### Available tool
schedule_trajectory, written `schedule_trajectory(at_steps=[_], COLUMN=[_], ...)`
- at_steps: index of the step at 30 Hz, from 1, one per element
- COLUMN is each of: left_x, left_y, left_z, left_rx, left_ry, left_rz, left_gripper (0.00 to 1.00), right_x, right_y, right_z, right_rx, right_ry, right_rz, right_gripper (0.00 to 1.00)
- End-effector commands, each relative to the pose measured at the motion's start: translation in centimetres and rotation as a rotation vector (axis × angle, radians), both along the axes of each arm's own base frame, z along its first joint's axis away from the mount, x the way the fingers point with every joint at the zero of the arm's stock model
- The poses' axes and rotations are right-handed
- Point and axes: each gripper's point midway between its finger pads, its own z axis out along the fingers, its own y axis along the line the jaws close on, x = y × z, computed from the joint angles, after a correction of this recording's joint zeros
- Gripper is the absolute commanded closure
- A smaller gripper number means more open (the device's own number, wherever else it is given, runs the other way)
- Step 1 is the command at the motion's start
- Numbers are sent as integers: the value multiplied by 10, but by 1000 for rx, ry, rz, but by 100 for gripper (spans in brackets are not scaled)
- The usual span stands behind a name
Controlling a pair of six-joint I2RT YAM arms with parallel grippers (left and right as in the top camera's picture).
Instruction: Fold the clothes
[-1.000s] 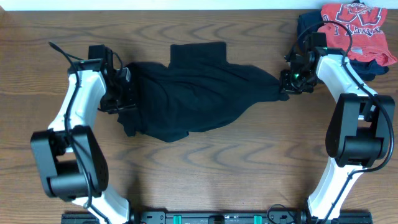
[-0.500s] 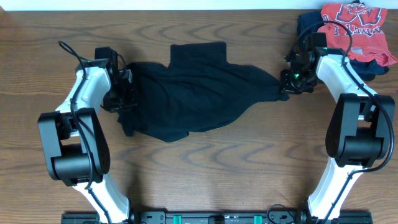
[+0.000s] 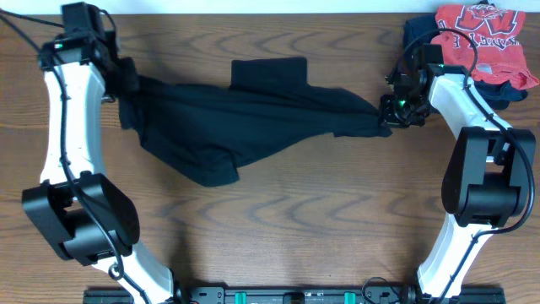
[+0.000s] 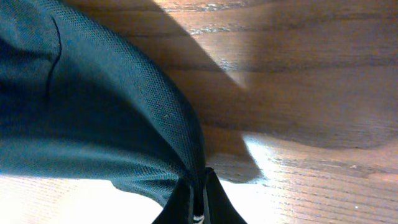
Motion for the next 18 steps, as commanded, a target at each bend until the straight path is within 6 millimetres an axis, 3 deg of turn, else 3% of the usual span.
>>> schedule_trajectory(at_steps=[1,5,8,9,14,18], left_x=[4,16,23,24,18,0], left_y=[36,65,70,70,51,-3], left_z=[12,27,33,33,31,18], left_rx=[94,196,210,210,167,5], left_ry=[-44,-124,-165,-167,-145,-45], left_rz=[84,153,163,162,165,55], left_gripper=[94,93,7,2,2,2], right_x=[-1,-2,-1,-2,-2,-2], right_y=[-1,-1,-1,-1,-1,-1], right_z=[-5,-5,-5,-5,-5,-5], right_rx=[-16,-16,-16,-15,-15,-15], right_ry=[7,8,7,8,8,8], right_rz=[19,19,19,19,19,19], right_gripper=[99,99,99,99,99,99])
